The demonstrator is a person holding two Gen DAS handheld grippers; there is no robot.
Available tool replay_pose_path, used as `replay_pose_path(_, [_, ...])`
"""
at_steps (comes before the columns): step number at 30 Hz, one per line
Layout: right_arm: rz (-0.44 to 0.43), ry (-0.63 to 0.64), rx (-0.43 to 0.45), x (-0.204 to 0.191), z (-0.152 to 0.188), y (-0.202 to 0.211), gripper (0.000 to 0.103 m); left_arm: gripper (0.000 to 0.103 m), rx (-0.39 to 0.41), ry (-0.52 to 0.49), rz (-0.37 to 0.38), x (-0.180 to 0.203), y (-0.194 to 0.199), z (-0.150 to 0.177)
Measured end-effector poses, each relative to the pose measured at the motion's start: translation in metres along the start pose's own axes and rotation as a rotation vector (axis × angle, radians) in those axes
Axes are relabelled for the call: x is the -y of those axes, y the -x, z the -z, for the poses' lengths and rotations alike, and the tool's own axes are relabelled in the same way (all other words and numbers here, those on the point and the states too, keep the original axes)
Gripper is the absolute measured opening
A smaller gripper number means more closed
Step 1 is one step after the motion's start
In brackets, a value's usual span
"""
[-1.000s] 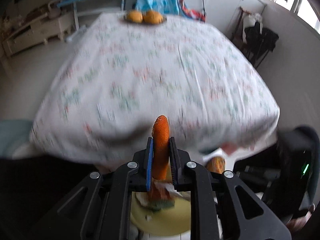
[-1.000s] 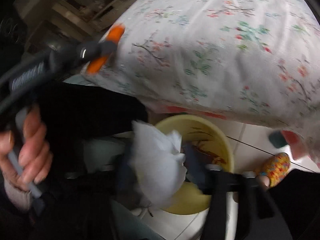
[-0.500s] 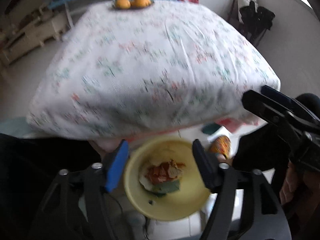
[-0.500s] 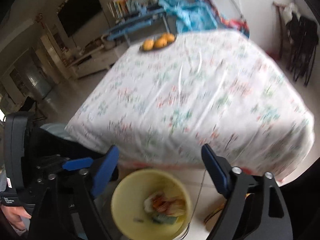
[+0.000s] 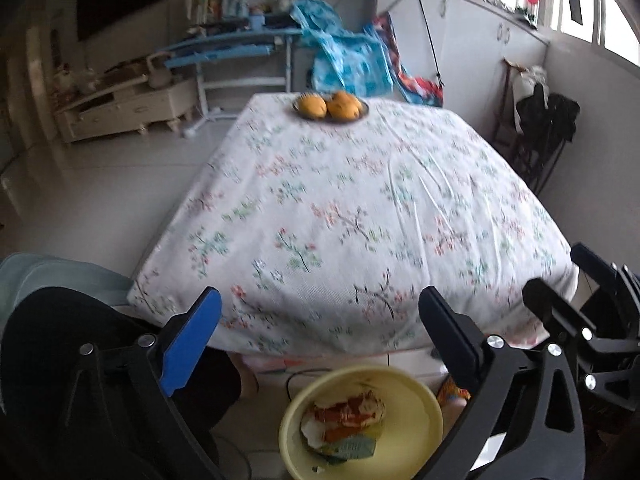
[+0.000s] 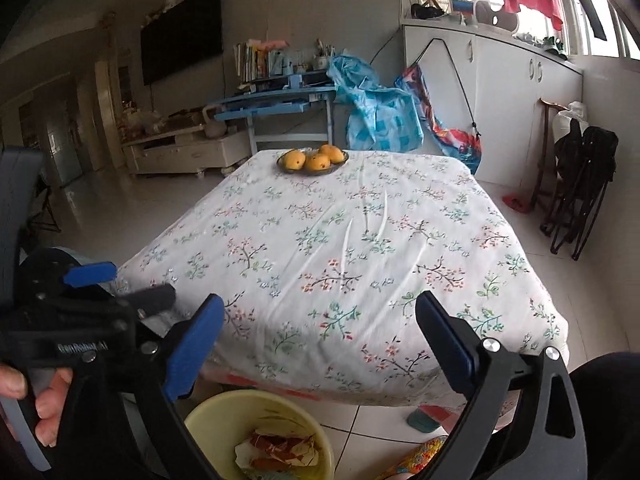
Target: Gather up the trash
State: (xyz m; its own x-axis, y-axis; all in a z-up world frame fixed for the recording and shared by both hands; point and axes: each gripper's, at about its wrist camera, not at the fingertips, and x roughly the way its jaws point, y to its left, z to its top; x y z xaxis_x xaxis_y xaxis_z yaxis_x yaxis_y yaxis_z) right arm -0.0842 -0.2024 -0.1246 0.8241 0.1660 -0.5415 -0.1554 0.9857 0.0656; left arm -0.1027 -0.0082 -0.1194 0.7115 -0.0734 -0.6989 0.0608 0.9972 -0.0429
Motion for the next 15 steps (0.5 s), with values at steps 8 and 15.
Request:
replay_pose_path(8, [0.016,-0.029,-0.005,0.0028,0.0009,-0.0053,0.093,0.096,0.045,-0.022,-0.027,0.0009,0.009,-0.0011])
replay_pose_path(15, [0.022,-0.021,-0.01,-0.0024,0.0037,-0.0077,0.093,0.096,0.041,-0.029,-0.062,-0.002,0.0105,-0.0001])
